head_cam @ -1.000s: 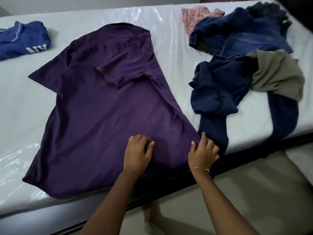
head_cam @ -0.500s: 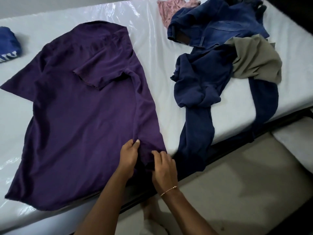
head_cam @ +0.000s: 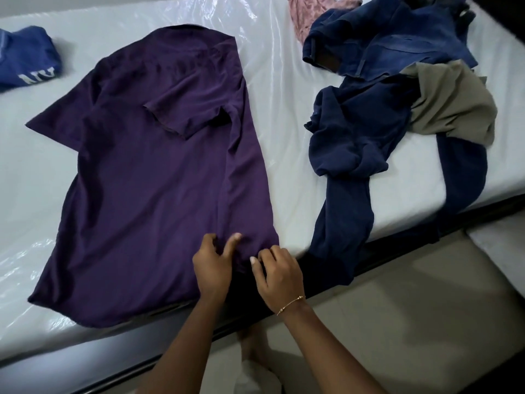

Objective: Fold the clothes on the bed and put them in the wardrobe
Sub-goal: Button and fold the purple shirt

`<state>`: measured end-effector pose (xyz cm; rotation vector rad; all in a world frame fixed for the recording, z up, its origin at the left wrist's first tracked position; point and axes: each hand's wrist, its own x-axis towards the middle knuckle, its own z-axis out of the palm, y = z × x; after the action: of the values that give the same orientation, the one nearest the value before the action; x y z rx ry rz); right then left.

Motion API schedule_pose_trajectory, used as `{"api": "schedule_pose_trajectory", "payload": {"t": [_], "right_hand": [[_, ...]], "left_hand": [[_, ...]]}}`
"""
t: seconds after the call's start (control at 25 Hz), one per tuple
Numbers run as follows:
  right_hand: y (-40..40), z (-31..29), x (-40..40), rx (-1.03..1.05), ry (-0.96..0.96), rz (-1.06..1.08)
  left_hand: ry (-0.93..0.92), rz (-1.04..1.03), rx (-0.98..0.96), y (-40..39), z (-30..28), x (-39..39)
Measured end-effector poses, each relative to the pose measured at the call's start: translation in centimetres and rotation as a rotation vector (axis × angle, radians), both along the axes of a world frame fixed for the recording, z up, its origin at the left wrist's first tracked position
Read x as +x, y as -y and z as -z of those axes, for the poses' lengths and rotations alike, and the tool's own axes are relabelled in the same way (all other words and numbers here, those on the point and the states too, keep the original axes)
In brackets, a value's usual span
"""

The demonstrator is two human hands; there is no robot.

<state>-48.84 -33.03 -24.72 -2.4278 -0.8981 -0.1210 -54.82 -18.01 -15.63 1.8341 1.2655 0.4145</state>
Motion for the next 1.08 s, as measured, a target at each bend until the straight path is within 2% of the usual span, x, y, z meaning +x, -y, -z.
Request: {"api": "schedule_pose_trajectory", "payload": {"t": [0.16,0.28,0.48,0.68,0.88,0.92,1.04,1.08], "right_hand": [[-1.0,0.9,0.5,-0.052,0.007,0.075],[-2.4,0.1,1.2,-0.018,-0.019,0.127],[-8.6,-1.5,5.5,0.062,0.022,0.14],[-15.2,-1.9,10.2,0.063,0.036,0.111],[-21.4,-3.0,15.3,0.007,-0.01,0.17],[-22.0,-3.5,16.0,-0.013,-0.025,0.204],[-24.5,-3.6,18.7,-0.124,-0.013,0.236],[-25.2,-3.3,19.4,-0.17,-0.003,0.226]], "left_hand": [[-0.179,0.093,0.154,0.6,0.4,-1.9],[-0.226,-0.014,0.22,0.9,-0.5,-2.4],[-0.144,-0.084,0.257,-3.8,-2.3,1.2],[-0.143,-0.073,0.116,-10.1,-3.5,6.9],[-0.005,-0.115,-0.223,-16.1,-4.1,13.6],[0.015,-0.154,-0.246,-16.8,-4.3,14.5],[0.002,-0.341,-0.156,-20.3,-4.4,17.6],[0.04,-0.387,-0.189,-21.6,-4.5,18.6]]}}
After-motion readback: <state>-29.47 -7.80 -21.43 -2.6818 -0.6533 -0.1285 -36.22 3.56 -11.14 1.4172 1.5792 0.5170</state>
